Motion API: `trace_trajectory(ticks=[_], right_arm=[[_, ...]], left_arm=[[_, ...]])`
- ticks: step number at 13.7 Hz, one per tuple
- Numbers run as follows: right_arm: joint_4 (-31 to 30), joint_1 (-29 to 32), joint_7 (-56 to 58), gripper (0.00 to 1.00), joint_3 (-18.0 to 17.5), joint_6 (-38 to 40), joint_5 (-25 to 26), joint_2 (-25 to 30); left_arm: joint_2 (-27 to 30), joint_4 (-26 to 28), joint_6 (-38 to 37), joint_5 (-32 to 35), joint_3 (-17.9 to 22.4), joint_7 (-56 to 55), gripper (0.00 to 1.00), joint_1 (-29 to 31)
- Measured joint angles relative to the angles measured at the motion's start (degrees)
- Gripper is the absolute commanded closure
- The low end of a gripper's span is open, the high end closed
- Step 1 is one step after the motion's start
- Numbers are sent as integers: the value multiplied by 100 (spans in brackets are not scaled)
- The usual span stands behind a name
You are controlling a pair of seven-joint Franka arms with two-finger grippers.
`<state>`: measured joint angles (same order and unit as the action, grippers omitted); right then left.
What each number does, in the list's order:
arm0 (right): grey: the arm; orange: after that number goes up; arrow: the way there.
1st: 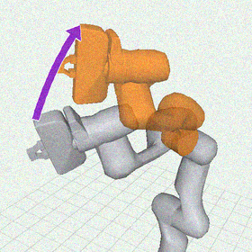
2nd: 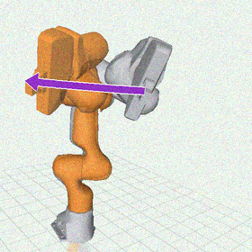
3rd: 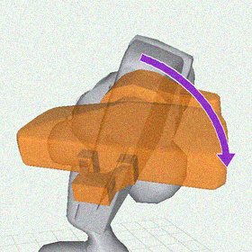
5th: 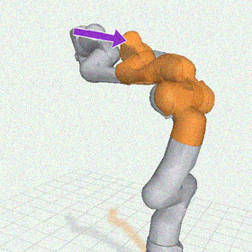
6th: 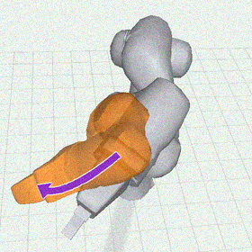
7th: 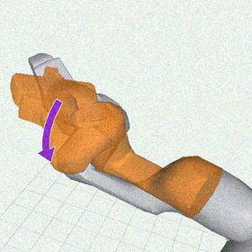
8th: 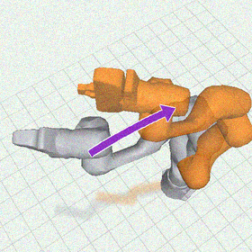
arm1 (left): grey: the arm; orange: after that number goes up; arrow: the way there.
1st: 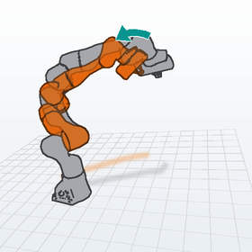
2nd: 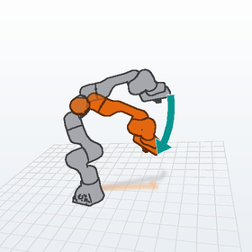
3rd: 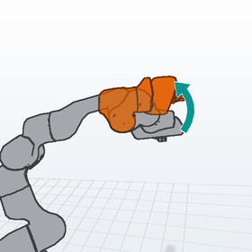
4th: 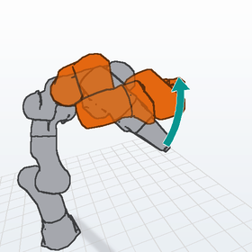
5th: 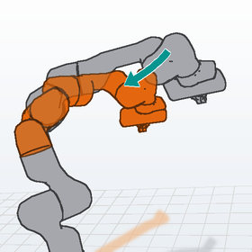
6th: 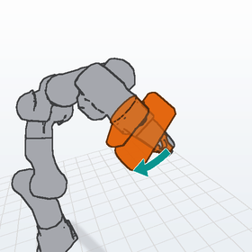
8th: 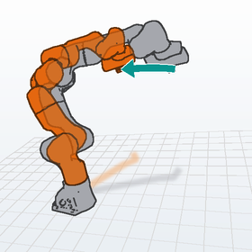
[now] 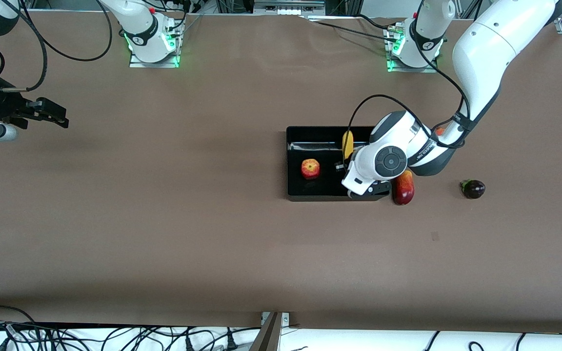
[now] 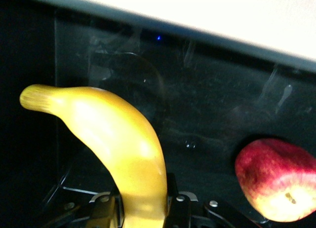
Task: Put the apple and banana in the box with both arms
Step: 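Lower the banana into the box and open the left gripper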
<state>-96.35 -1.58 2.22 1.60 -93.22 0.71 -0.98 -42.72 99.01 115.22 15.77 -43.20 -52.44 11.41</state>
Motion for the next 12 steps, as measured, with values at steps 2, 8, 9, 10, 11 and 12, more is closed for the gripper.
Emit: trace_trajectory(ticks=[2,8,9,10,11,12], right_arm=[[0,0,0,0,0,-1,0,-9],[0,0,-1,0,2,-32,0,-18],[0,0,-1,0,2,-44,0,-19],[0,0,-1,0,2,-52,0,-19],[0,0,-1,0,2,-57,0,-19],[0,0,-1,0,1,-59,0,-20]], left_arm=[[-68,-157,24,0,245,-1,100,-228],[-123,-329,34,0,436,-2,0,-438],[-115,-360,11,0,433,-2,0,-423],[-84,-404,-65,0,424,1,0,-396],[-11,-460,-188,0,397,14,0,-339],[104,-508,-322,0,322,42,0,-238]])
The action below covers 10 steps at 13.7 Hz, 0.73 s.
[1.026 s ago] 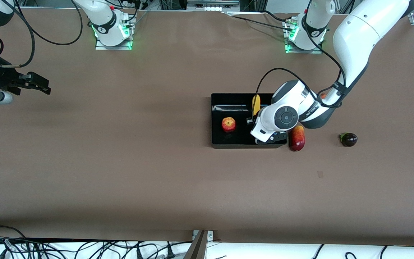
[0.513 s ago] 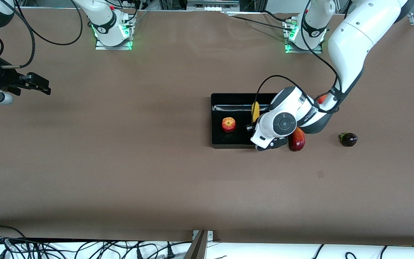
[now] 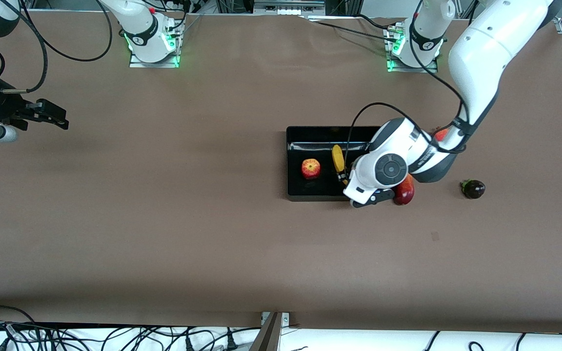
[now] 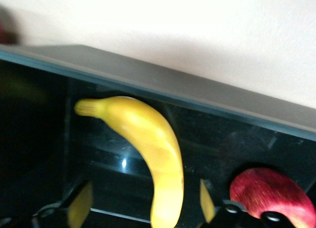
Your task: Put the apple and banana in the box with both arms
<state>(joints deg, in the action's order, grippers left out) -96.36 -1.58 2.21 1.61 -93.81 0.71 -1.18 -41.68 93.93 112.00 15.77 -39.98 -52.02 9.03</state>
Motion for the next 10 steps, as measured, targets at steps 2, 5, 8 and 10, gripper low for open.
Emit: trace_trajectory(ticks=[2,5,8,10], right_arm=[[0,0,0,0,0,-3,0,-1],[0,0,0,0,0,-5,0,-2],[-1,0,0,0,0,-14,0,-5],[-1,0,0,0,0,-27,0,-7]], left_arm=[[322,-85,-196,0,-242,214,0,324],[908,-205,-817,-7,-780,454,0,915],[1508,-240,-1464,-12,-1663,589,0,1713],[1874,-324,-1992,-70,-2170,661,0,2227]])
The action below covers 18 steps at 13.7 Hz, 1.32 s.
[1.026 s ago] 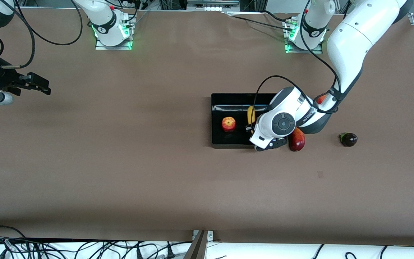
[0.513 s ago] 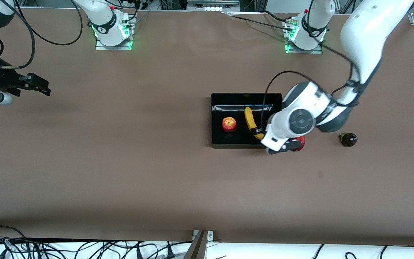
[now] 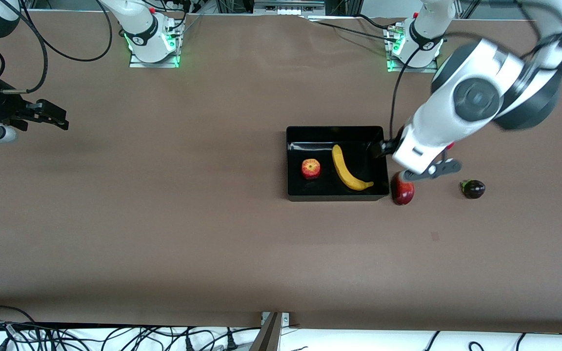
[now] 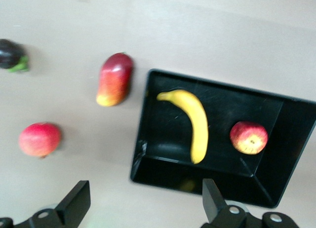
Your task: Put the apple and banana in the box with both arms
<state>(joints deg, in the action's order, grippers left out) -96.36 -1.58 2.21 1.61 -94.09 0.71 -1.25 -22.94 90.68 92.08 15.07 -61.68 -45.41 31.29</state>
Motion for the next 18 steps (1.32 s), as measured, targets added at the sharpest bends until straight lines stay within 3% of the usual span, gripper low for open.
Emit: trace_trajectory(ticks=[2,4,5,8,10,14,16,18], right_arm=[[0,0,0,0,0,-8,0,-2],[0,0,0,0,0,-11,0,-2],[0,0,0,0,1,-13,0,-3],[0,0,0,0,1,-16,0,-4],[0,0,0,0,1,-16,0,-4],[0,1,0,0,6,-20,1,-4],[0,1,0,0,6,-105,1,-4],[0,1,0,0,6,-148,1,-6]], left_arm=[[389,-193,-523,-274,-87,461,0,186],[923,-270,-827,-703,270,1125,0,185],[1229,-281,-893,-932,678,1614,0,110],[2011,-278,-1001,-1403,2572,3322,0,-579],[2240,-234,-1022,-1439,3631,4073,0,-1057],[2393,-61,-983,-1303,5331,4870,0,-2083],[2467,36,-893,-1147,5836,4929,0,-2549],[2617,295,-696,-1092,5931,4929,0,-2690]])
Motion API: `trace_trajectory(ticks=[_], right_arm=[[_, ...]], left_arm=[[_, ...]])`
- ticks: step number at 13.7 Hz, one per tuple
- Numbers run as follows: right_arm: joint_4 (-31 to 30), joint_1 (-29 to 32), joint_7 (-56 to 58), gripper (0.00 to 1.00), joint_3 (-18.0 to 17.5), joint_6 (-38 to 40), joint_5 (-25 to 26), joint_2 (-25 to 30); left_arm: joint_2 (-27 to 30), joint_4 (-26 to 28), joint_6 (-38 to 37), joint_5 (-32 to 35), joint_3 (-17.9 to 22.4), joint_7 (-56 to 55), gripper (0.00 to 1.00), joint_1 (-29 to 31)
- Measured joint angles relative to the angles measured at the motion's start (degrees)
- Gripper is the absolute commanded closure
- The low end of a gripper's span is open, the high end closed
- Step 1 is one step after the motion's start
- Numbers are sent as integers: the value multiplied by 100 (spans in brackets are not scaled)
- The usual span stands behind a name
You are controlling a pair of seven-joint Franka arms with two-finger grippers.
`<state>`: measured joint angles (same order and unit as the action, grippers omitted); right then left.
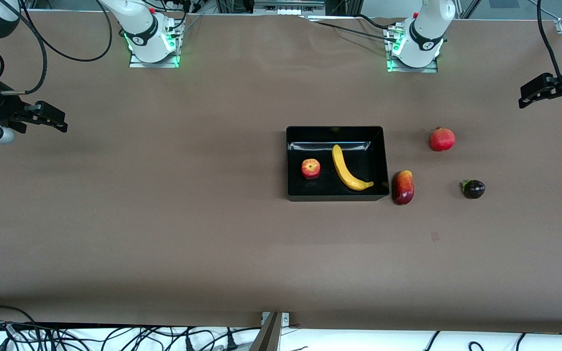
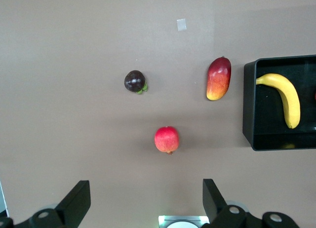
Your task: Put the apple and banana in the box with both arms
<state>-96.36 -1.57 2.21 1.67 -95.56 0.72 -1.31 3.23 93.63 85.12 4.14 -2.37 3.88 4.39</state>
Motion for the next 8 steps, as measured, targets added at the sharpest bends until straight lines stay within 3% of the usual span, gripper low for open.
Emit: trace_trajectory(ticks=[8], right_arm=[[0,0,0,0,0,-15,0,-48]], left_arm=[[184,236,97,-47,35,-1,0,1]])
